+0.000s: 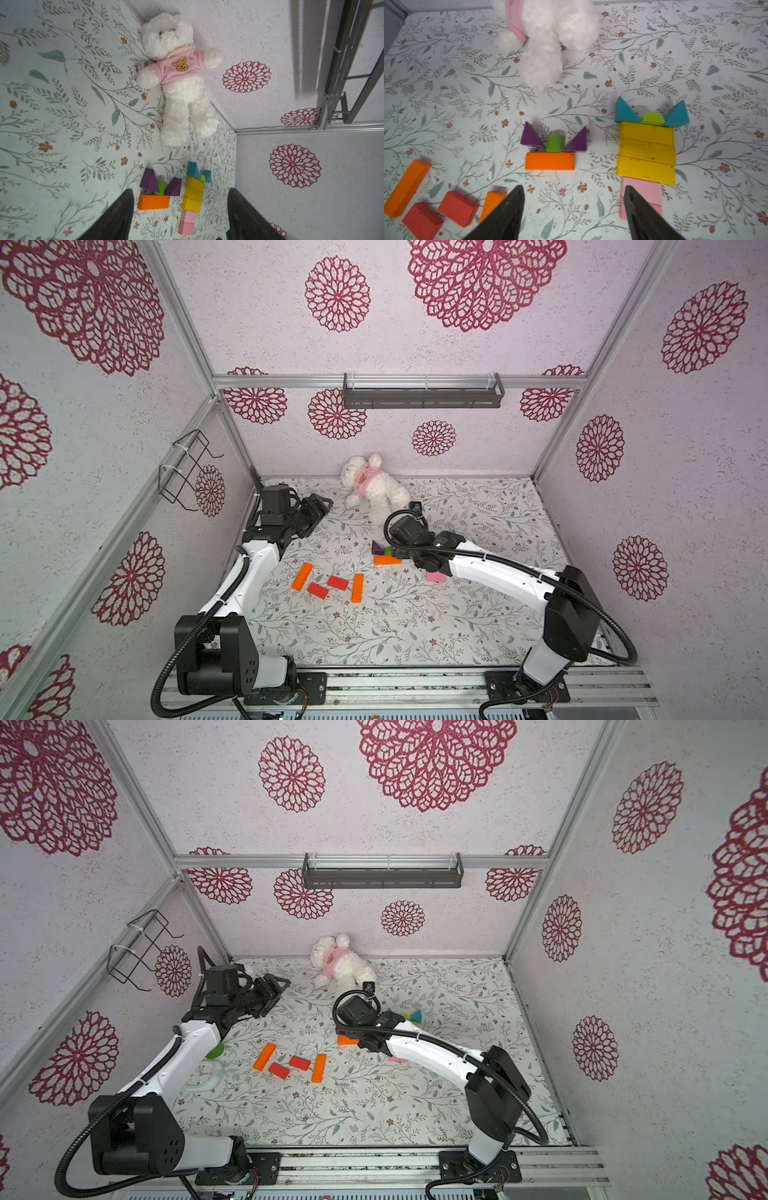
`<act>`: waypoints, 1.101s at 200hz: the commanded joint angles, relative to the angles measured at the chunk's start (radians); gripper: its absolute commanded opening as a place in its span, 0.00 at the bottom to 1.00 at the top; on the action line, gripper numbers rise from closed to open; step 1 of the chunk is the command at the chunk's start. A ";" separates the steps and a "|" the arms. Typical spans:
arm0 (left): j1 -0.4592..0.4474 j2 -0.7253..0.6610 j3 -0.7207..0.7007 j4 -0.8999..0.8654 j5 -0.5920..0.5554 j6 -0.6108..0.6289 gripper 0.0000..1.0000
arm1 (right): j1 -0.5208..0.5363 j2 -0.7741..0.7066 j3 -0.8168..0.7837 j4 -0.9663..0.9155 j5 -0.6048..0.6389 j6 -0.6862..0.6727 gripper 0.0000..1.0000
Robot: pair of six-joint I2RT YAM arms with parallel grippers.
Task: Assemble a carrot with building blocks
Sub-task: Adjust the building block at the center of the board.
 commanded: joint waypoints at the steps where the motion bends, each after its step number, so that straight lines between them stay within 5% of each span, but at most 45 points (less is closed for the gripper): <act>1: -0.073 -0.015 -0.065 0.028 -0.054 -0.025 0.73 | -0.061 -0.071 -0.104 0.039 -0.004 -0.045 0.77; 73: -0.276 0.163 -0.206 0.283 -0.014 -0.047 0.73 | -0.120 -0.201 -0.236 0.086 -0.008 -0.092 0.77; 130: -0.324 0.313 -0.159 0.360 0.018 -0.061 0.73 | -0.123 -0.263 -0.280 0.084 0.016 -0.090 0.78; 220: -0.368 0.355 -0.165 0.390 -0.035 -0.060 0.72 | -0.126 -0.308 -0.303 0.080 0.030 -0.092 0.78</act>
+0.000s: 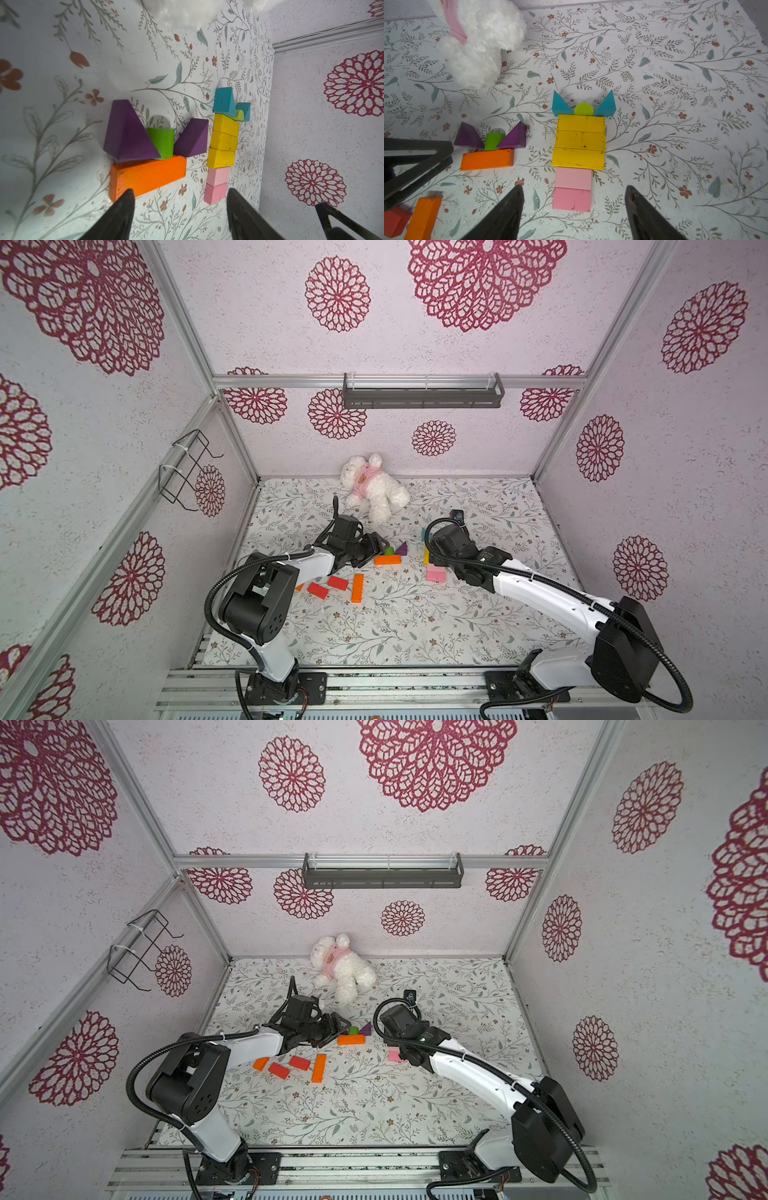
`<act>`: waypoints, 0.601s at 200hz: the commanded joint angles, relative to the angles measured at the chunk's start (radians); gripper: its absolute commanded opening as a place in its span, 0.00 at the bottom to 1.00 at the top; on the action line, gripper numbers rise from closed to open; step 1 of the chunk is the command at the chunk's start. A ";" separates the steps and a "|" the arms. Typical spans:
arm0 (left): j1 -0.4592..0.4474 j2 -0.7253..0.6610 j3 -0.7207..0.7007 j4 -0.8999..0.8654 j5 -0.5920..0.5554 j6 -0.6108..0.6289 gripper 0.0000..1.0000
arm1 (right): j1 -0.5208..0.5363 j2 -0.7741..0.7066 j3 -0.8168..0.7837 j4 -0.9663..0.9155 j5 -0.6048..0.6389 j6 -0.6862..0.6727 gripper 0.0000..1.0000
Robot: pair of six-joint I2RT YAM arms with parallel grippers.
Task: Assemble a carrot with building blocks
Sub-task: Adjust the building block at the center of the board.
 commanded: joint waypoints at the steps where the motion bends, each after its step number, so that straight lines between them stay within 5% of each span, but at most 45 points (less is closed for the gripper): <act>1: -0.011 0.003 -0.001 0.031 -0.023 -0.005 0.72 | -0.006 -0.037 0.001 -0.006 0.032 -0.011 0.78; 120: -0.027 0.025 -0.021 0.006 -0.062 -0.004 0.72 | -0.007 -0.029 -0.005 0.001 0.032 -0.013 0.79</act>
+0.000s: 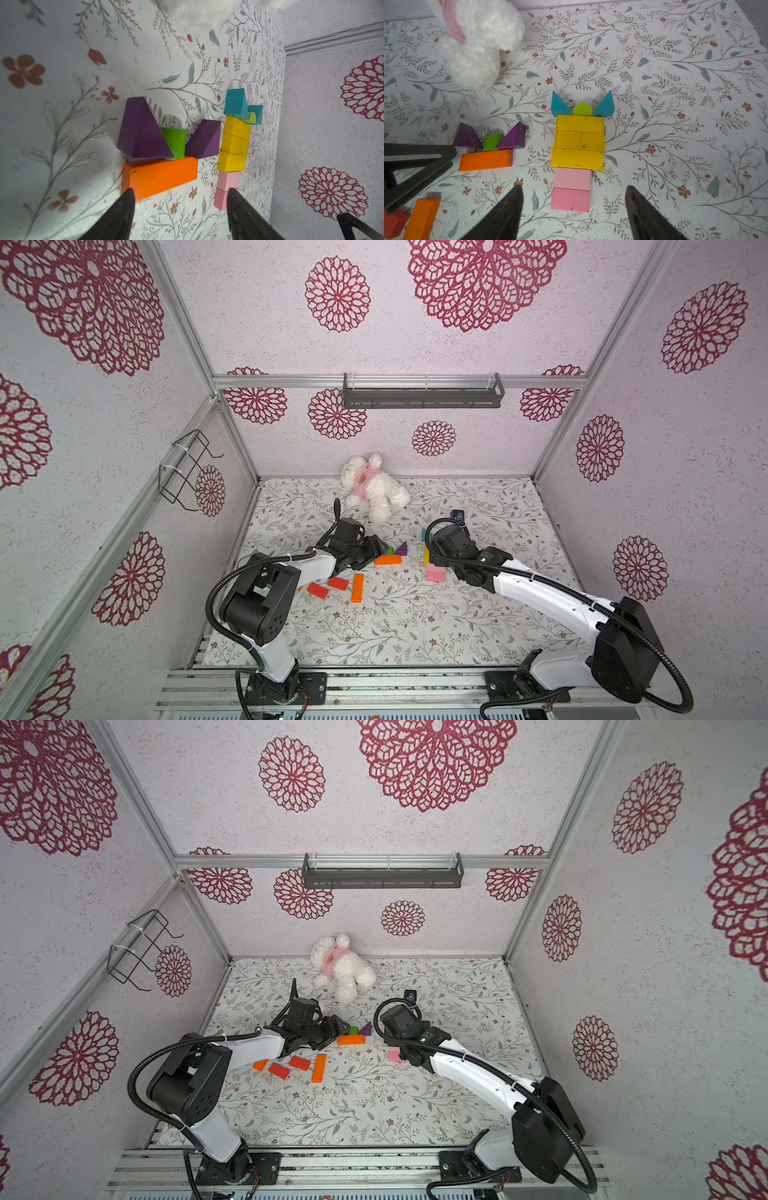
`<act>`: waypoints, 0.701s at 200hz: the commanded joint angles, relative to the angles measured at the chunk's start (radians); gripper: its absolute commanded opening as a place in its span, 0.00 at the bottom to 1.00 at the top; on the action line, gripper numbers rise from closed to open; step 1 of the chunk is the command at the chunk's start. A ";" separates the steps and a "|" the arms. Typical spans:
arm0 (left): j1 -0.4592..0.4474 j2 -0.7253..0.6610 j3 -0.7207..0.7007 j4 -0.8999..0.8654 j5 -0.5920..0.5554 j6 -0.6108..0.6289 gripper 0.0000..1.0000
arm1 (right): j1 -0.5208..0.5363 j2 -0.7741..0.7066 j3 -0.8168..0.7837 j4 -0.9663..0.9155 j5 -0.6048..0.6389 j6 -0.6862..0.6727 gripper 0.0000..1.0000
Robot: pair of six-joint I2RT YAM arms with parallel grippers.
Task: Assemble a carrot with building blocks
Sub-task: Adjust the building block at the center of the board.
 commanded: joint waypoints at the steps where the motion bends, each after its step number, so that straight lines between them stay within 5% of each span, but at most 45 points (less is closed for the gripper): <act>1: -0.012 0.025 -0.001 0.011 -0.002 -0.005 0.72 | -0.005 -0.028 0.001 0.000 0.029 -0.012 0.79; 140: -0.020 0.001 0.013 -0.035 -0.039 0.012 0.72 | -0.006 -0.034 -0.008 0.002 0.022 -0.014 0.79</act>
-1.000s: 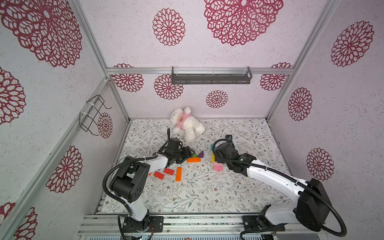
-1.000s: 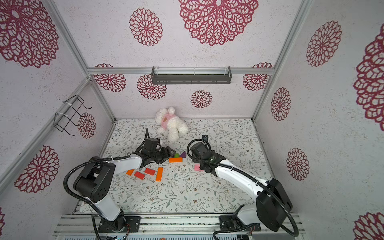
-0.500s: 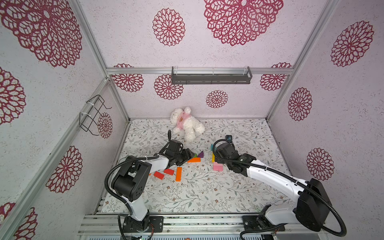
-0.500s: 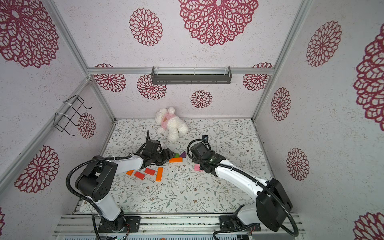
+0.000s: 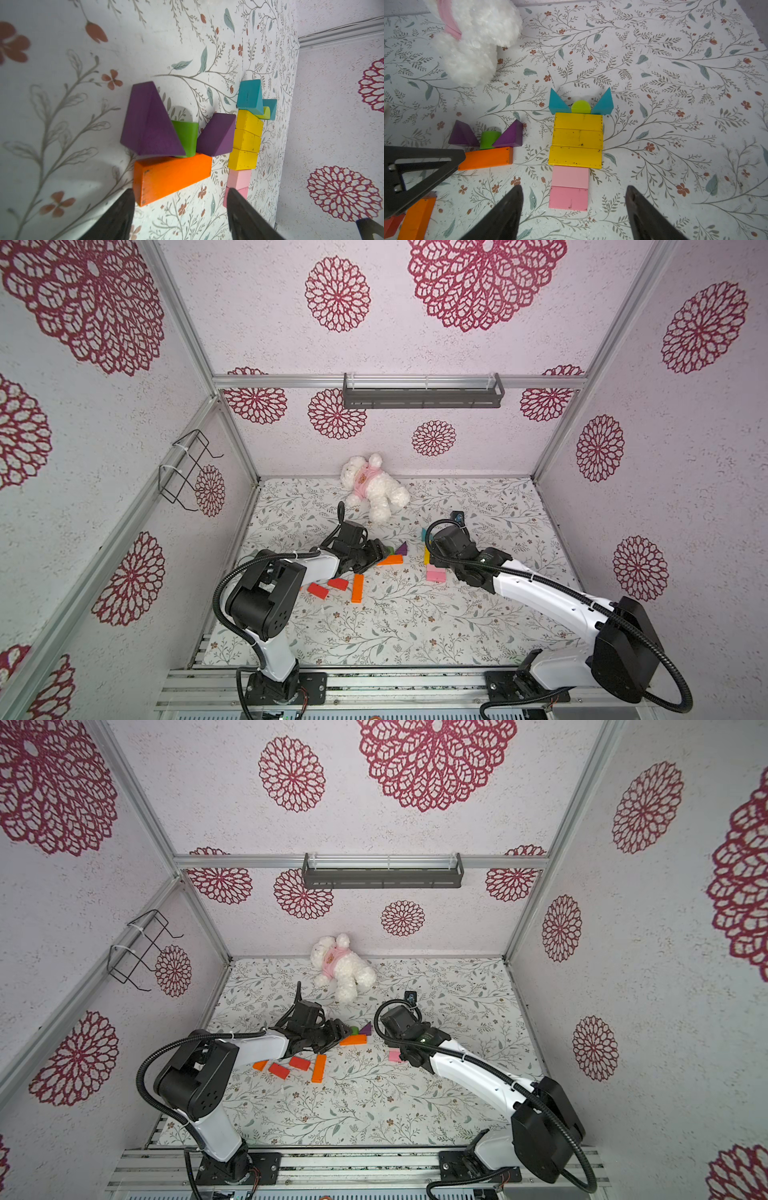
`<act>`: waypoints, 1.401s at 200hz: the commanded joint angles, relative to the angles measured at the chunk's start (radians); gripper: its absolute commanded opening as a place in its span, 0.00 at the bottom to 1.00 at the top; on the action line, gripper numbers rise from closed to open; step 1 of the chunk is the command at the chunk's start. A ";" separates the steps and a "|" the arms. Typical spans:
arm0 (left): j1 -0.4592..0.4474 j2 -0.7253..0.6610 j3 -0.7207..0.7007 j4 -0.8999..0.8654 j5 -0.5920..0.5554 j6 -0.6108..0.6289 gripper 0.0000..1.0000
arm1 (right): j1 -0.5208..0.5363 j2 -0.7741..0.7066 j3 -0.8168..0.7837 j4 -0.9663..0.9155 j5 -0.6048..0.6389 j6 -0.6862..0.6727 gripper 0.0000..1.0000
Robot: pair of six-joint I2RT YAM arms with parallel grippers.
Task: Assemble a carrot with building blocks
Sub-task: Adjust the building block at the center of the board, then move the building block to the center of the board.
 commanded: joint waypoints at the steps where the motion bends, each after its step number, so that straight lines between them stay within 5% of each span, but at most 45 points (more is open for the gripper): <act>1: -0.003 -0.044 0.013 -0.036 -0.033 0.015 0.72 | -0.006 -0.034 0.000 0.003 0.020 -0.015 0.79; 46: 0.081 -0.278 0.106 -0.273 -0.107 0.146 0.73 | 0.057 0.011 0.046 -0.011 -0.007 -0.007 0.74; 108: 0.348 -0.553 0.381 -0.546 -0.301 0.304 0.81 | 0.252 0.333 0.354 -0.167 -0.149 -0.028 0.67; 136: 0.426 -0.627 0.331 -0.527 -0.458 0.347 1.00 | 0.333 0.504 0.528 -0.255 -0.186 -0.047 0.67; 149: 0.449 -0.657 0.273 -0.507 -0.496 0.327 0.97 | 0.359 0.572 0.597 -0.283 -0.229 -0.051 0.69; 224: 0.490 -0.709 0.185 -0.452 -0.443 0.252 0.97 | 0.417 0.807 0.790 -0.354 -0.323 -0.047 0.77; 280: 0.490 -0.700 0.184 -0.446 -0.413 0.241 0.97 | 0.404 0.840 0.788 -0.334 -0.282 -0.049 0.49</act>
